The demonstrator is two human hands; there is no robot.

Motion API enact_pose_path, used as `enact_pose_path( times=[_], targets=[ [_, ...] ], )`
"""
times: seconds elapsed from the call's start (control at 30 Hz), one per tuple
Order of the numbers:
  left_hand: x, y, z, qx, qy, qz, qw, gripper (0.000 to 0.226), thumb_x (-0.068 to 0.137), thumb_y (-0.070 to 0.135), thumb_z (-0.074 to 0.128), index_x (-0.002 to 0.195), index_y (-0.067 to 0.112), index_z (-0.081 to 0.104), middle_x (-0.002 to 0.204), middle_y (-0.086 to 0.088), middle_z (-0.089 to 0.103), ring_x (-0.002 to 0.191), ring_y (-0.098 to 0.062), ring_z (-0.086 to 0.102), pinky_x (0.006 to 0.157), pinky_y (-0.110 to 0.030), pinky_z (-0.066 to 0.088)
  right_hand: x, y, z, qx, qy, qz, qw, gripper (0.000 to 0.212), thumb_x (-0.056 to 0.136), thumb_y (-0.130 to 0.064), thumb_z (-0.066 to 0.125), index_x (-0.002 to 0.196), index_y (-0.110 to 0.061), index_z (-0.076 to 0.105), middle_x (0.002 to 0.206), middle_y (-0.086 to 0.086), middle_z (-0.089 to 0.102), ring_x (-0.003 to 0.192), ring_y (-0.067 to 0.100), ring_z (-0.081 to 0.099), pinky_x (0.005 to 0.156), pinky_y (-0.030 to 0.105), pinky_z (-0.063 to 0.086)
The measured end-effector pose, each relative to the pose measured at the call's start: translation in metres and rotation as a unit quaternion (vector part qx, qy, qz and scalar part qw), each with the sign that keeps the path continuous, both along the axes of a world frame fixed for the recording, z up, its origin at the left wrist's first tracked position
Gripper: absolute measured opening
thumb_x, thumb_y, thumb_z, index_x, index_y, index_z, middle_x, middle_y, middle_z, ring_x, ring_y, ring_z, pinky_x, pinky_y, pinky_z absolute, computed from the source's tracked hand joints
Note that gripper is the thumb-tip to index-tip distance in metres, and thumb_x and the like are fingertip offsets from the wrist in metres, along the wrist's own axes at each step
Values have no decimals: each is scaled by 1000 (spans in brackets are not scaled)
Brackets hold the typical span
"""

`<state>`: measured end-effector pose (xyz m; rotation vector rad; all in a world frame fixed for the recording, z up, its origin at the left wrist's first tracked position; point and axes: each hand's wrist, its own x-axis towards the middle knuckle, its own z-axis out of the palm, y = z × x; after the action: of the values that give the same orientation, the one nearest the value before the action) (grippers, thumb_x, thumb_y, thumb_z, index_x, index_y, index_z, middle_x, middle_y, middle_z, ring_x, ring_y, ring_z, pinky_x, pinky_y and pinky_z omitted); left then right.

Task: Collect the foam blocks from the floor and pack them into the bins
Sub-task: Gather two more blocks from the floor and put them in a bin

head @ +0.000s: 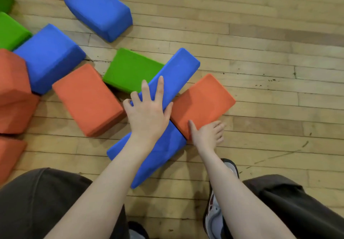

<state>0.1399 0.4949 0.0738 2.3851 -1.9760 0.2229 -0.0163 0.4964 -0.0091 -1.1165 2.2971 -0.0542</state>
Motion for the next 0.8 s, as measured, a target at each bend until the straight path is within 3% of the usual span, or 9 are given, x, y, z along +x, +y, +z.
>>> enact_pose_path(
  times=[0.17,0.3,0.4,0.53,0.63,0.8],
  targets=[
    [0,-3,6,1,1,-3,1000,62,86,54,41,140,25,43,125,-16,56,82,-31,54,69,-37,42,11,-4,-2,-15,-113,-67,991,105,77,-57,65,150,-10,5,154,24,2,141,39,11,112,51,13],
    [12,-2,8,4,29,-6,1000,63,85,55,41,139,24,44,124,-17,56,80,-32,55,67,-37,42,22,-13,10,-125,-191,-26,973,98,81,-52,64,150,-29,-1,154,23,1,140,39,16,111,55,21],
    [20,-2,8,10,53,11,998,64,85,55,39,139,21,45,122,-19,56,78,-33,55,64,-36,42,30,-26,23,-182,-246,2,952,93,83,-42,66,149,-36,0,153,24,2,139,38,18,111,49,26],
    [25,-3,7,7,85,-1,996,69,79,49,39,140,17,43,129,-20,52,79,-34,55,61,-35,41,31,-37,33,-224,-167,66,958,83,83,-35,66,149,-34,16,152,23,13,137,38,23,112,43,26],
    [28,-4,6,4,90,-21,996,64,80,46,40,140,24,43,136,-18,48,79,-34,55,61,-35,41,32,-36,40,-226,-98,117,962,74,85,-33,63,147,-36,24,154,22,13,135,38,25,109,44,27],
    [30,-4,22,10,149,1,989,57,81,48,41,131,26,54,130,-19,53,78,-37,58,63,-39,46,29,-43,69,-197,-63,148,967,67,85,-33,62,145,-36,32,154,20,18,133,37,31,108,45,30]
  ],
)
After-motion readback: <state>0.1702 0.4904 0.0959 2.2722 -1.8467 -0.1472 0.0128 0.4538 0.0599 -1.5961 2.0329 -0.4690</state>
